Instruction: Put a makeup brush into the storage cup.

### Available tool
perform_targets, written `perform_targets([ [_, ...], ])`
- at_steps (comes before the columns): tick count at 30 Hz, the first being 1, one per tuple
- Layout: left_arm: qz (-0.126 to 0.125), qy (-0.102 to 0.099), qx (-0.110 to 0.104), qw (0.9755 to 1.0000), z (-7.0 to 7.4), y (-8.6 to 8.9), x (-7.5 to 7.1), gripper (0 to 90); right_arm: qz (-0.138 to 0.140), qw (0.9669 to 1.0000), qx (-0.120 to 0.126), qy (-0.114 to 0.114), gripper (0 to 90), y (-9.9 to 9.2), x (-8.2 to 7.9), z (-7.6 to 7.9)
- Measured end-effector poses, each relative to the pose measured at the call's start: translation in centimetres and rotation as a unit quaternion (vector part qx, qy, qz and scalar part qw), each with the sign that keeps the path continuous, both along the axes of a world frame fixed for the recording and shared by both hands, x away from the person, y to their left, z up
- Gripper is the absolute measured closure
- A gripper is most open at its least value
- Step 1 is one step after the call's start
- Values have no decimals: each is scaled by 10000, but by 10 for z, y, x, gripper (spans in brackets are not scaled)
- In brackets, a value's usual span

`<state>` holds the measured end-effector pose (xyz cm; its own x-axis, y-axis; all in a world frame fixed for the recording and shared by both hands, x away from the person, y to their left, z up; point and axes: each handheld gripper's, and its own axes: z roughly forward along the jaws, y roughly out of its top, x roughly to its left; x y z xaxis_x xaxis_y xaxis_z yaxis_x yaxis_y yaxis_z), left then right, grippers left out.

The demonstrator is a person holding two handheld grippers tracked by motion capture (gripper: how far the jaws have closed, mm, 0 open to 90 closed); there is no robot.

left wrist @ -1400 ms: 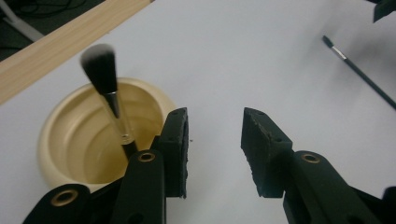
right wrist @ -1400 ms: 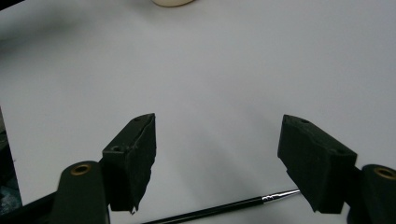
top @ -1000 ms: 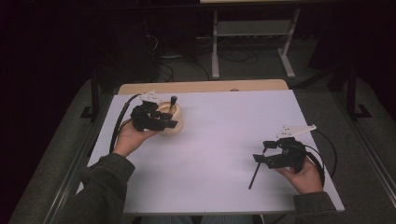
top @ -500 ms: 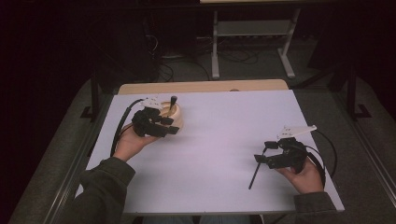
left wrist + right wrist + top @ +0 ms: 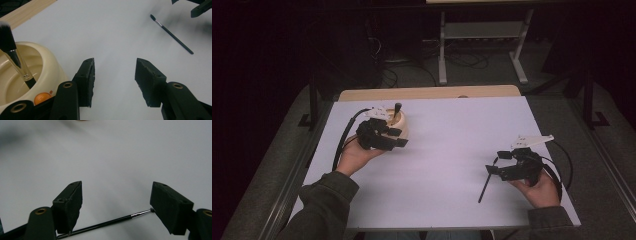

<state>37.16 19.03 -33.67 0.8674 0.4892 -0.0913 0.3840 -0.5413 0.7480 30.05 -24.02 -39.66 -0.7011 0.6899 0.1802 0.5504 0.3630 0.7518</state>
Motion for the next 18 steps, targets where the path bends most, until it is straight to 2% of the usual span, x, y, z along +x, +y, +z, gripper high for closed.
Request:
perform_targets([
  [10, -49, 45, -26, 10000, -2, -5, -1, 487, -40, 10000, 4, 27, 247, -1, 1, -1],
  [18, -119, -11, 0, 9999, 0, -11, -5, 478, -12, 10000, -6, -11, 247, -1, -1, 1],
])
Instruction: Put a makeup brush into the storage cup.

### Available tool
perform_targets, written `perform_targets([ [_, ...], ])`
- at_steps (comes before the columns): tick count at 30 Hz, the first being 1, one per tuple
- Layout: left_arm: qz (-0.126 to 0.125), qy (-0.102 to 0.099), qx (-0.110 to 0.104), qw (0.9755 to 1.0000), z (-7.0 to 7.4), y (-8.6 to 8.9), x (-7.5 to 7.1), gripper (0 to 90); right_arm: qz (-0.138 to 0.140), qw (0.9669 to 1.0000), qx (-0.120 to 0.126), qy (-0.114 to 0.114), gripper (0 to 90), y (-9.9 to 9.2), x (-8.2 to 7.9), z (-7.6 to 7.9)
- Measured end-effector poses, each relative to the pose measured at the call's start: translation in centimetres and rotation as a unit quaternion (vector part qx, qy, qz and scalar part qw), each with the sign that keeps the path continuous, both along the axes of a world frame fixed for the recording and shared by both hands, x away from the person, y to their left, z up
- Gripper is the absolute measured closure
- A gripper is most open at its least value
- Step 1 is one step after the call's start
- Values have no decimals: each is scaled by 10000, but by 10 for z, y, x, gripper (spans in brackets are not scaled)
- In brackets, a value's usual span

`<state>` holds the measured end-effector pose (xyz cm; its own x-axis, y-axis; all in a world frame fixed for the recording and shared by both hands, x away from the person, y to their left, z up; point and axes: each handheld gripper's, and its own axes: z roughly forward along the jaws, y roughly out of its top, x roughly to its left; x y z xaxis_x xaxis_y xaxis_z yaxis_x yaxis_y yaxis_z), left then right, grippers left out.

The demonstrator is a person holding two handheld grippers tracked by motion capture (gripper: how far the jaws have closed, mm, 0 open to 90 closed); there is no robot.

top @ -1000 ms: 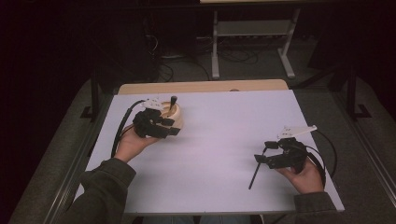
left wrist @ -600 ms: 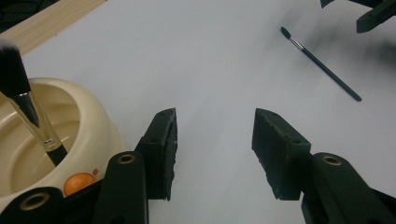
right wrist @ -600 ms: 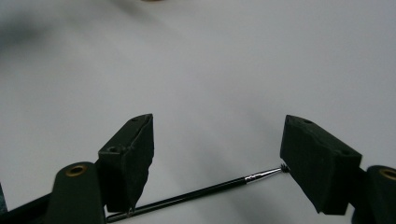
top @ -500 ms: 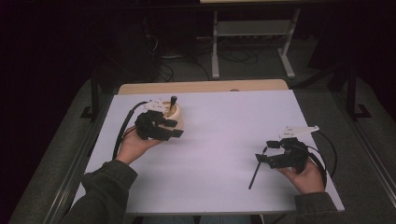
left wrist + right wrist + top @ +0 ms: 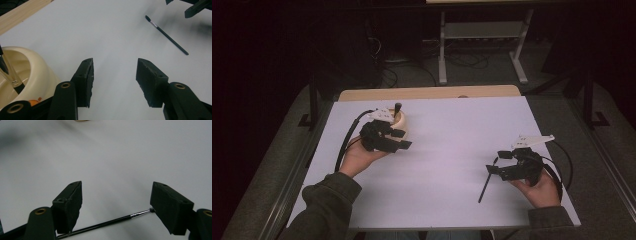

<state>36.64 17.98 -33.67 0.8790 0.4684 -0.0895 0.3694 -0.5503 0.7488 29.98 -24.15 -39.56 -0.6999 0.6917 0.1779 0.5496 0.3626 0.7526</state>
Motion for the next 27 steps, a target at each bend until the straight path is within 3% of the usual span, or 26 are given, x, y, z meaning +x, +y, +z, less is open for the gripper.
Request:
perform_targets([
  [13, -106, 85, -17, 9999, -5, -6, -2, 472, -76, 9999, -4, 68, 248, -1, 0, -3],
  [27, -153, 85, -31, 9998, -10, -11, -13, 471, -162, 9997, -190, 30, 261, 0, -2, -3],
])
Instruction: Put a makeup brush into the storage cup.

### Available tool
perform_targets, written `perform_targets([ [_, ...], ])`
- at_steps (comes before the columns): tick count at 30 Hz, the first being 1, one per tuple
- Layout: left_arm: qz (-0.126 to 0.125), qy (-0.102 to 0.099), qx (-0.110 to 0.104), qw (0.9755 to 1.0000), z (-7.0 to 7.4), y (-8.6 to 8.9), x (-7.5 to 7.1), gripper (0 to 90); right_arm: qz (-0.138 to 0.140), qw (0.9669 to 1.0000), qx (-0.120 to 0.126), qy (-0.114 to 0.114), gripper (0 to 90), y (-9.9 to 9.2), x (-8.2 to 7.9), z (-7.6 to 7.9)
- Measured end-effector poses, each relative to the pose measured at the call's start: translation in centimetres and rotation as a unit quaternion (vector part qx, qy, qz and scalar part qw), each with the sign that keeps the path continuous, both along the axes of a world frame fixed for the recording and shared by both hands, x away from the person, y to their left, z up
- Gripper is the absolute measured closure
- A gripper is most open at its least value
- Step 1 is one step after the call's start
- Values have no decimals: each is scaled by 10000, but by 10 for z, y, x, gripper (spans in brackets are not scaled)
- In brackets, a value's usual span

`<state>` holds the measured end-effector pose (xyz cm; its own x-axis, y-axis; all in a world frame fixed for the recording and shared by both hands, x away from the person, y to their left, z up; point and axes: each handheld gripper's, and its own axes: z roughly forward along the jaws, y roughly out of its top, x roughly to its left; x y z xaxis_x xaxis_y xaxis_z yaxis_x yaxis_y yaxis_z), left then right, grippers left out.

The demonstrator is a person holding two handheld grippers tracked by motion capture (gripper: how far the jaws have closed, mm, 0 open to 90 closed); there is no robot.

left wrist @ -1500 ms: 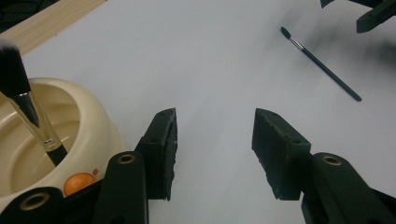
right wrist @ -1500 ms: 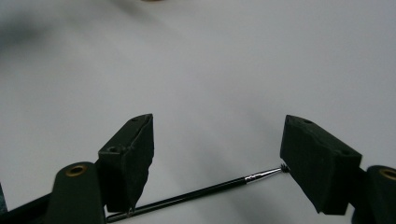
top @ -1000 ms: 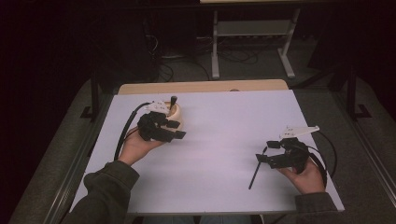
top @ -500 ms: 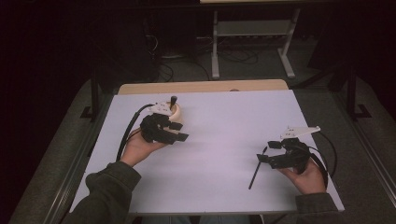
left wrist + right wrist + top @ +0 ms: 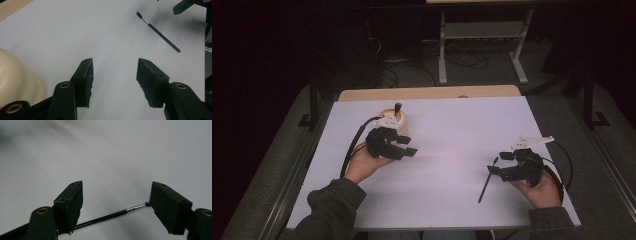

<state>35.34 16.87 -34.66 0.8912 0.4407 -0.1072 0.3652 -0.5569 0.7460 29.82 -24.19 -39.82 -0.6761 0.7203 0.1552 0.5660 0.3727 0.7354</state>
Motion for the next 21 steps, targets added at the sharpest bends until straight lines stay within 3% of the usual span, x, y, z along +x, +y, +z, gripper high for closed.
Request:
perform_targets([
  [8, 11, -22, -25, 10000, -1, 5, -8, 468, -279, 9995, -6, 131, 293, -1, 1, -2],
  [21, 22, 36, -41, 10000, -11, 8, -17, 465, -448, 9984, -98, 334, 307, 1, 1, -4],
])
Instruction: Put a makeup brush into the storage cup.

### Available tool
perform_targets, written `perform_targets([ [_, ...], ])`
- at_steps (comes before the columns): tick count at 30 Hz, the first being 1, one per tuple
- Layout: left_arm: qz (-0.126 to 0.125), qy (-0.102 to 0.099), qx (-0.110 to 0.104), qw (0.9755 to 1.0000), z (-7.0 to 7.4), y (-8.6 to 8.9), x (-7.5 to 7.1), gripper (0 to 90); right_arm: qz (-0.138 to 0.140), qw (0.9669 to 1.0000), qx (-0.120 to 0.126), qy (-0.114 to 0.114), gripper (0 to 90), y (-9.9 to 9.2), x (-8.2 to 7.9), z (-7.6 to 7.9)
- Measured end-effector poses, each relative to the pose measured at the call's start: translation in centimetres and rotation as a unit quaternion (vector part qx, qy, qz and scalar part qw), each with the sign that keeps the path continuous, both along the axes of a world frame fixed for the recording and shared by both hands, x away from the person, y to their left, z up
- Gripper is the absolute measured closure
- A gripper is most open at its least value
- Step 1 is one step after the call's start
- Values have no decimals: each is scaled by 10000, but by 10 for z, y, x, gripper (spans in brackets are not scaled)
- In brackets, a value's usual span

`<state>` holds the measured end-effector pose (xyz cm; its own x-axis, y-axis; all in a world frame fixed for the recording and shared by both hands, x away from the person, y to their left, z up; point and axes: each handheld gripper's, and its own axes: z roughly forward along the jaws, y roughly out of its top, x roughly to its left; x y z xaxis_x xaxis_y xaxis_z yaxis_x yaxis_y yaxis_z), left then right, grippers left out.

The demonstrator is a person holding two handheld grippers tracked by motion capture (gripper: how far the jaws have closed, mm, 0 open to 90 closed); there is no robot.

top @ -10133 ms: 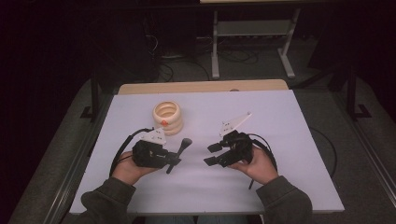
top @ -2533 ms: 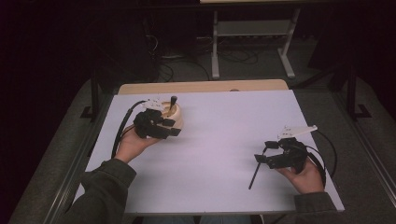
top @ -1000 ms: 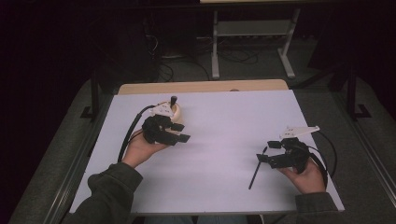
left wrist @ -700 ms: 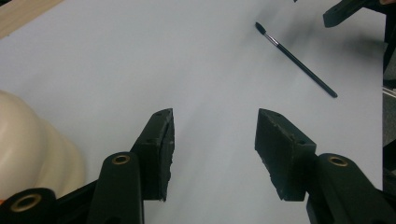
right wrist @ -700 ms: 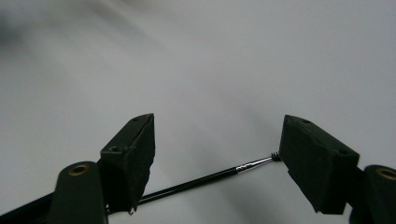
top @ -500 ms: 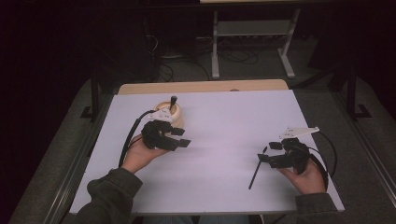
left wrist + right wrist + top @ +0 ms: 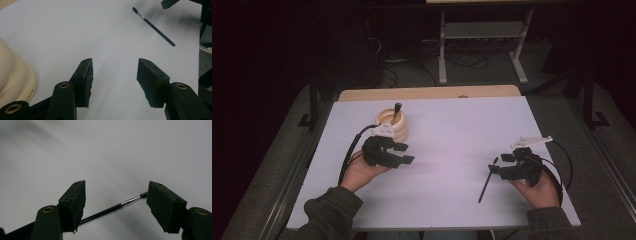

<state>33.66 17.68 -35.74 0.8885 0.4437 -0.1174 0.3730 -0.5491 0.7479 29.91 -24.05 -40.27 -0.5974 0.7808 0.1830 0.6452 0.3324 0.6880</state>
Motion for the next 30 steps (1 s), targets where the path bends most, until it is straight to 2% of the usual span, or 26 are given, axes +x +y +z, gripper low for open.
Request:
perform_targets([
  [9, 17, 23, -3, 10000, -5, 3, -4, 465, -67, 9999, -46, 134, 315, 2, 1, -2],
  [15, -24, 28, -43, 10000, -5, 1, -5, 465, -80, 9999, -55, 126, 317, 2, 0, -1],
  [23, -123, 76, -47, 9999, -7, -11, -7, 465, -94, 9998, -60, 170, 320, 2, 0, -1],
  [27, -157, 117, -73, 9998, -7, -16, -6, 465, -80, 9999, -64, 102, 319, 0, 1, -2],
  [28, -156, 112, -87, 9998, -7, -18, -6, 465, -117, 9998, -51, 156, 319, 0, 1, -1],
  [30, -212, 105, -107, 9997, -7, -27, -8, 465, -112, 9999, -56, 118, 319, -2, 2, -2],
])
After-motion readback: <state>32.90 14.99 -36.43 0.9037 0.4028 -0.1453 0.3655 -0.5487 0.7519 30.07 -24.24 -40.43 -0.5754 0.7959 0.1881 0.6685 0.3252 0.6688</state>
